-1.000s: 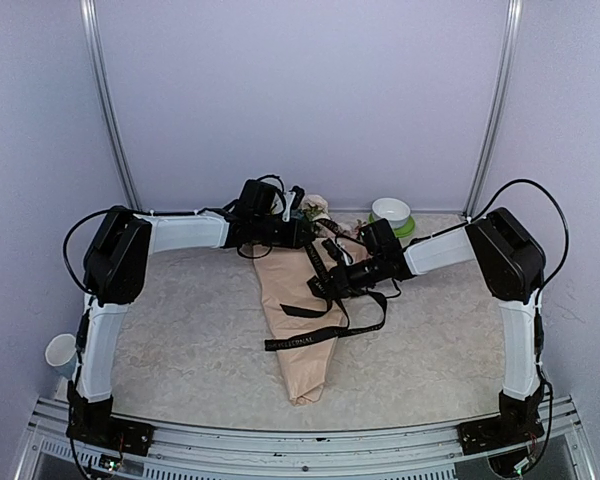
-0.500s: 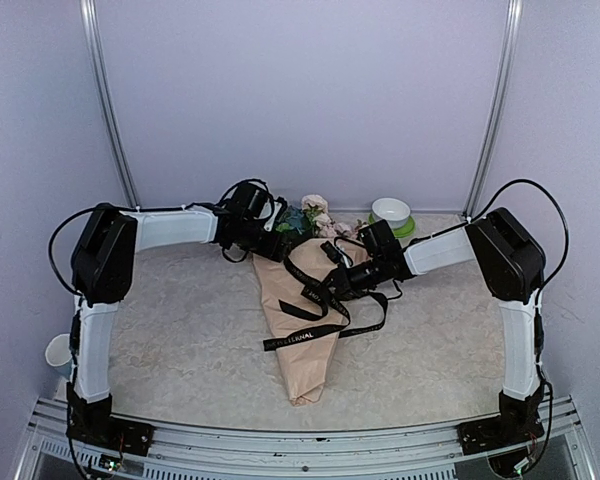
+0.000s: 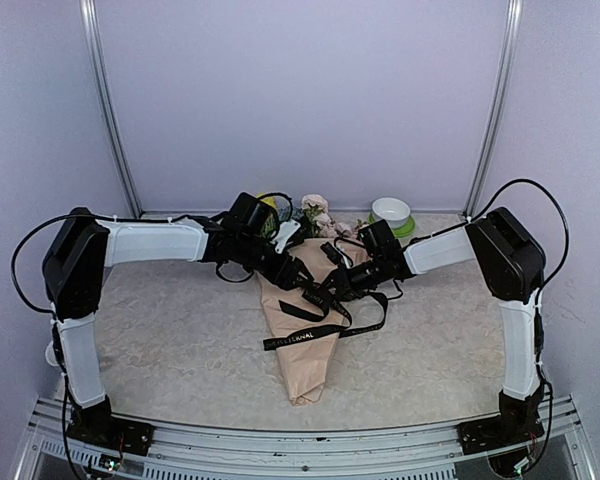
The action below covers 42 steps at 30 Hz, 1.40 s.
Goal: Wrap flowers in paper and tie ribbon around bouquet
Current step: Place the left side of the ribbon on the folded bouquet, then move the folded bouquet to the right side of the ribbon.
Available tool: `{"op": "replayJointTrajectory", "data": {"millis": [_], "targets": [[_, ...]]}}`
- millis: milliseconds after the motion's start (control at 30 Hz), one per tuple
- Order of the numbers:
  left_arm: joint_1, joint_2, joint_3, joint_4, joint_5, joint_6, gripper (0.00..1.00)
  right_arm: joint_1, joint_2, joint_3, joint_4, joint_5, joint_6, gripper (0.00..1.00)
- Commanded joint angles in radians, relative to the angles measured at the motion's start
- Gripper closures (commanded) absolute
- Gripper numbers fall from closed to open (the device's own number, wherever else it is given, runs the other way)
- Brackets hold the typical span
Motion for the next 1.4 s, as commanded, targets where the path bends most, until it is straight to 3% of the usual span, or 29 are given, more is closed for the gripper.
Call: {"op": "replayJointTrajectory", "data": {"millis": [0, 167, 233, 300, 400, 700, 867, 1033, 1100, 1267, 1367], "targets": [[-0.068, 0.095, 0.073, -0.061, 0.113, 0.04, 0.28, 0.009, -0.008, 0.023, -0.026, -0.003, -0.039, 0.88], [-0.092, 0.147, 0.1, -0.079, 0.121, 0.043, 0.34, 0.009, -0.014, 0.019, -0.032, 0.003, -0.046, 0.86], [-0.095, 0.165, 0.104, -0.08, 0.084, 0.034, 0.51, 0.009, -0.015, 0.02, -0.036, 0.004, -0.048, 0.86], [-0.094, 0.169, 0.103, -0.077, 0.06, 0.025, 0.77, 0.009, -0.015, 0.02, -0.038, 0.006, -0.049, 0.85], [-0.092, 0.138, 0.066, -0.029, 0.078, 0.013, 0.99, 0.009, -0.016, 0.017, -0.038, 0.014, -0.049, 0.84], [-0.066, 0.047, -0.006, 0.005, 0.039, -0.01, 1.0, 0.004, -0.016, 0.03, -0.064, 0.063, -0.037, 0.81], [-0.025, -0.036, -0.053, 0.003, 0.016, -0.019, 1.0, -0.011, -0.026, 0.011, -0.049, 0.085, -0.024, 0.67], [0.0, -0.102, -0.096, -0.048, -0.084, 0.016, 1.0, -0.032, -0.028, -0.033, 0.079, -0.062, 0.081, 0.59], [0.026, -0.133, -0.13, -0.04, -0.108, 0.006, 1.0, -0.032, -0.035, -0.031, 0.053, -0.046, 0.067, 0.58], [0.079, -0.172, -0.132, -0.114, -0.263, -0.046, 1.0, -0.037, -0.039, -0.024, -0.002, 0.023, 0.05, 0.58], [0.076, -0.182, -0.111, -0.189, -0.439, -0.063, 1.0, -0.038, -0.034, -0.013, -0.02, 0.051, 0.058, 0.58]]}}
